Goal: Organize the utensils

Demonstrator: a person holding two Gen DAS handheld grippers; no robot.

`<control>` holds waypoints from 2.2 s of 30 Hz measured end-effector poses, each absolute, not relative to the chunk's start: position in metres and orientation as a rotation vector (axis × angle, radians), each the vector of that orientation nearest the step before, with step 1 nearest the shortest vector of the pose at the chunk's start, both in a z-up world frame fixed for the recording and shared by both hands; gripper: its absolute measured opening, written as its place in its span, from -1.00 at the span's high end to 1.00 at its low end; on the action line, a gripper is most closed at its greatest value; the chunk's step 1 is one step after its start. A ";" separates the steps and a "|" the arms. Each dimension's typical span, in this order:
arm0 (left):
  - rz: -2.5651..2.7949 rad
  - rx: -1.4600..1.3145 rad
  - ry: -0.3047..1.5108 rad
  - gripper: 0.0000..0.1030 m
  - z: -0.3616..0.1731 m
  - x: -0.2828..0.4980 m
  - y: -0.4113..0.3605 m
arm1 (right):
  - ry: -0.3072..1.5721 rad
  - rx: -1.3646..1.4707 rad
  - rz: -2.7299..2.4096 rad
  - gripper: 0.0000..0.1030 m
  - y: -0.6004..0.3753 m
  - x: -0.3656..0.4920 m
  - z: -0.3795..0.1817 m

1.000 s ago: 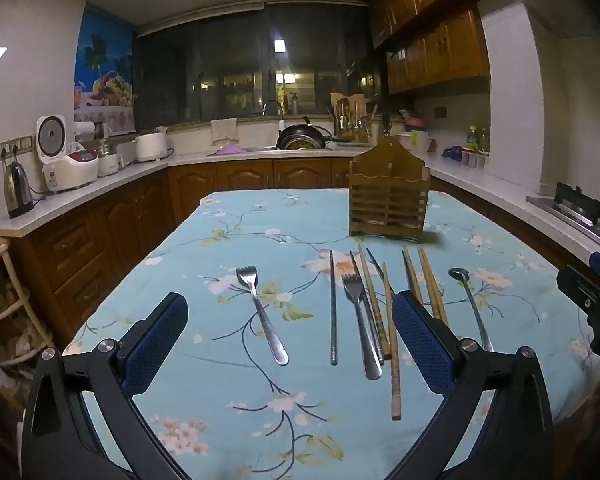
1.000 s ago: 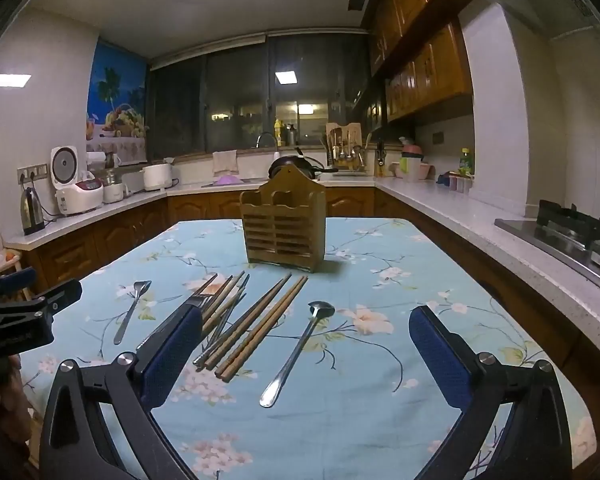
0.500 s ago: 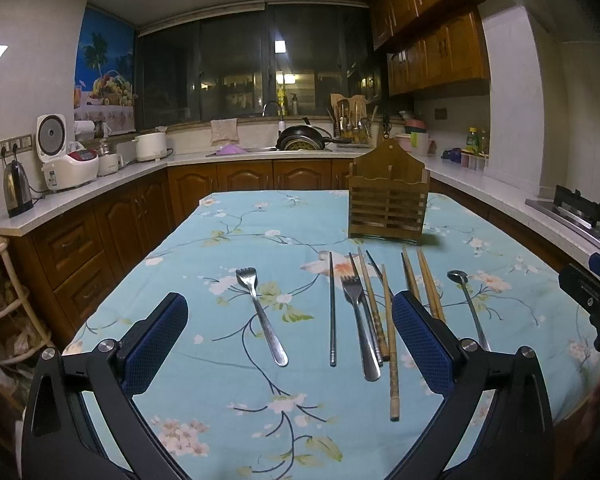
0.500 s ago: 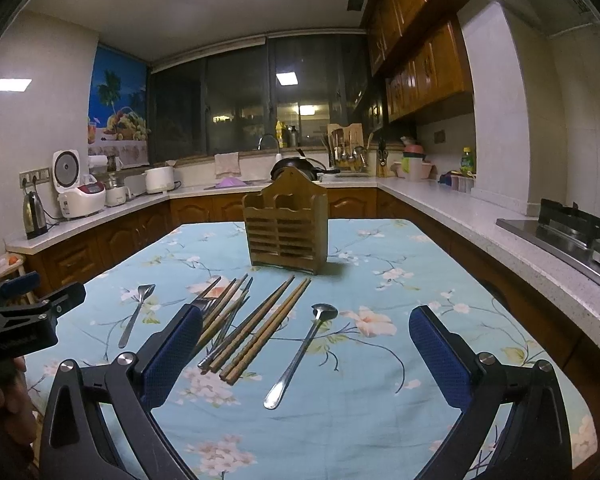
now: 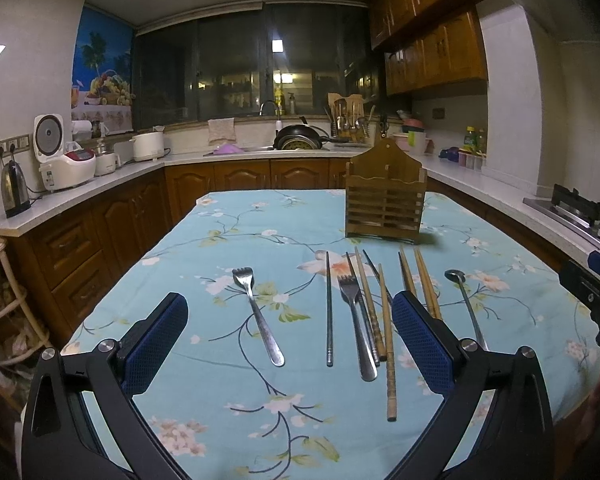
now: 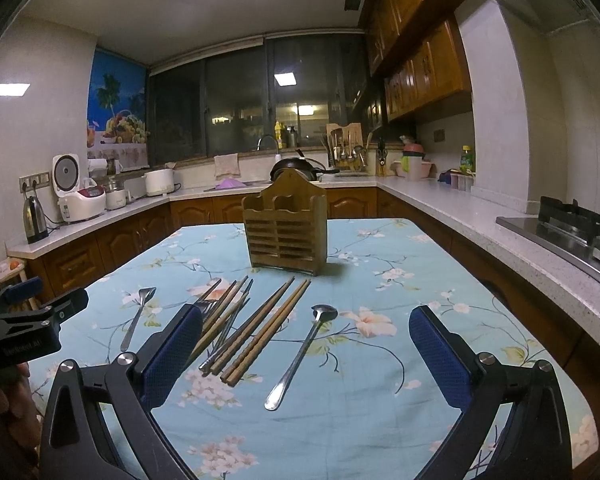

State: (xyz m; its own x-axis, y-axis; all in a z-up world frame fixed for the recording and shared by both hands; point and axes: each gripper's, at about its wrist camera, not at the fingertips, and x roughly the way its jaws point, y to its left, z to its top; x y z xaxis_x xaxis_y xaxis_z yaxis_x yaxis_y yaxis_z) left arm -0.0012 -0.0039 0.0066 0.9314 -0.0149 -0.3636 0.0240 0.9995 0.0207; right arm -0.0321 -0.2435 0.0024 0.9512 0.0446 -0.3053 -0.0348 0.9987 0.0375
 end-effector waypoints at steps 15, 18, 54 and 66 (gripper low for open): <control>-0.021 0.022 0.373 -1.00 0.007 0.002 -0.006 | 0.312 0.034 0.043 -1.00 -0.244 -0.031 0.003; -0.022 0.021 0.374 -1.00 0.007 0.002 -0.007 | 0.311 0.035 0.042 -1.00 -0.244 -0.031 0.002; -0.259 -0.043 0.819 -0.55 -0.019 0.136 -0.028 | 0.685 0.234 0.098 -0.72 -0.274 0.079 -0.026; -0.282 0.028 0.958 -0.05 -0.042 0.179 -0.047 | 0.841 0.276 0.098 -0.18 -0.283 0.129 -0.053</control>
State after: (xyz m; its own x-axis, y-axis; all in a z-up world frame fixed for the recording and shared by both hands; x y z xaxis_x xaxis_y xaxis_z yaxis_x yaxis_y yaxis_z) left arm 0.1791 -0.0474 -0.0421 0.5417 -0.2252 -0.8099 0.2502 0.9630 -0.1005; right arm 0.1288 -0.2834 -0.0531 0.6647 0.1943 -0.7214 0.0225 0.9599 0.2793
